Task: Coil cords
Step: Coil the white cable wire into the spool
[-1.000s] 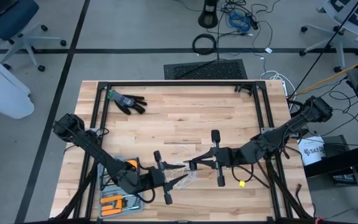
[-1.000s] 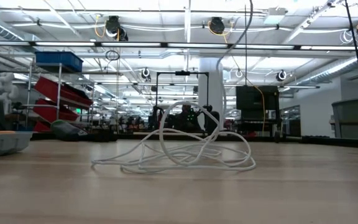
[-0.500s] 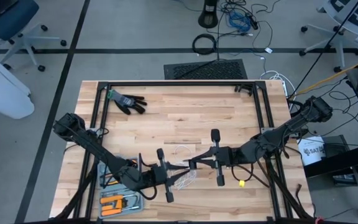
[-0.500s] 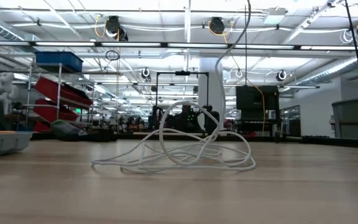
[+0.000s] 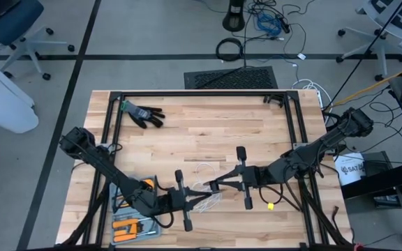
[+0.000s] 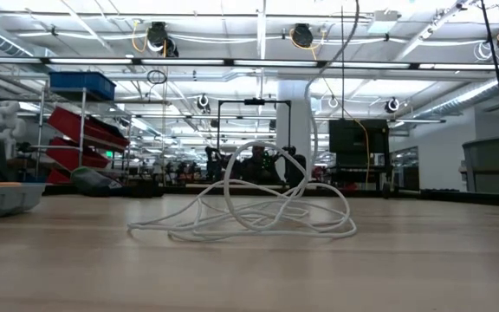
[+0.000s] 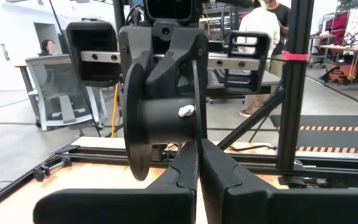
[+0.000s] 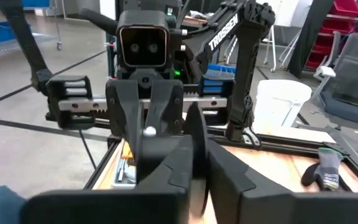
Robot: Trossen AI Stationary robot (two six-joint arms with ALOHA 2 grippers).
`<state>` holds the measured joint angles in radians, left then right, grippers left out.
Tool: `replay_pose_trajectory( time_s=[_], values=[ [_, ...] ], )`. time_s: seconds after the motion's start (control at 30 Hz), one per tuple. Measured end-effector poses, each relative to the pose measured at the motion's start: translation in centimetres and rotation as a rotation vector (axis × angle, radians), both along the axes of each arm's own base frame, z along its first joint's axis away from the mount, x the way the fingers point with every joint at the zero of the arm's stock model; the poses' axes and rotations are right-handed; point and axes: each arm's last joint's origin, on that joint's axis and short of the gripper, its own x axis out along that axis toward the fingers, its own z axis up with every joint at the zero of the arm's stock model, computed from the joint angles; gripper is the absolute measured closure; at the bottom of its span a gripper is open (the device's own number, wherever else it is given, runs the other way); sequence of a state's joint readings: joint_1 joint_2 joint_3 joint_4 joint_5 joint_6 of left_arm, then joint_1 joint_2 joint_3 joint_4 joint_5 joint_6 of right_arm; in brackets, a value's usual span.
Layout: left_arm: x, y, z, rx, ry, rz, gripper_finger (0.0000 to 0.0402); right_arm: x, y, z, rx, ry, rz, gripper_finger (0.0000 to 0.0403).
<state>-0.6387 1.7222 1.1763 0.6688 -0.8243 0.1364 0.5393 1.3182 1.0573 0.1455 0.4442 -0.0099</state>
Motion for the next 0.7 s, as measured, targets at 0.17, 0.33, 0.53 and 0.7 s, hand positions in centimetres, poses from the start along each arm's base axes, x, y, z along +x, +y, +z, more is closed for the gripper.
replay_pose_trajectory(
  time_s=[0.17, 0.33, 0.53, 0.7],
  values=[
    [-0.5, -0.5, 0.3, -0.009, -0.011, -0.012, 0.0399, -0.1, 0.0, 0.0, -0.011, 0.007, -0.020, 0.0318],
    [-1.8, -0.9, 1.5, -0.017, -0.018, -0.026, 0.0400, -0.3, -0.2, -0.2, -0.026, 0.033, -0.025, 0.0277],
    [-3.8, -1.2, 2.7, 0.023, 0.046, -0.040, 0.0400, -1.4, -0.1, -0.1, -0.003, 0.076, -0.054, 0.0258],
    [-5.0, -0.6, 3.8, 0.022, 0.069, -0.041, 0.0401, -1.9, 1.2, -0.7, 0.035, 0.111, -0.025, 0.0261]
  ],
)
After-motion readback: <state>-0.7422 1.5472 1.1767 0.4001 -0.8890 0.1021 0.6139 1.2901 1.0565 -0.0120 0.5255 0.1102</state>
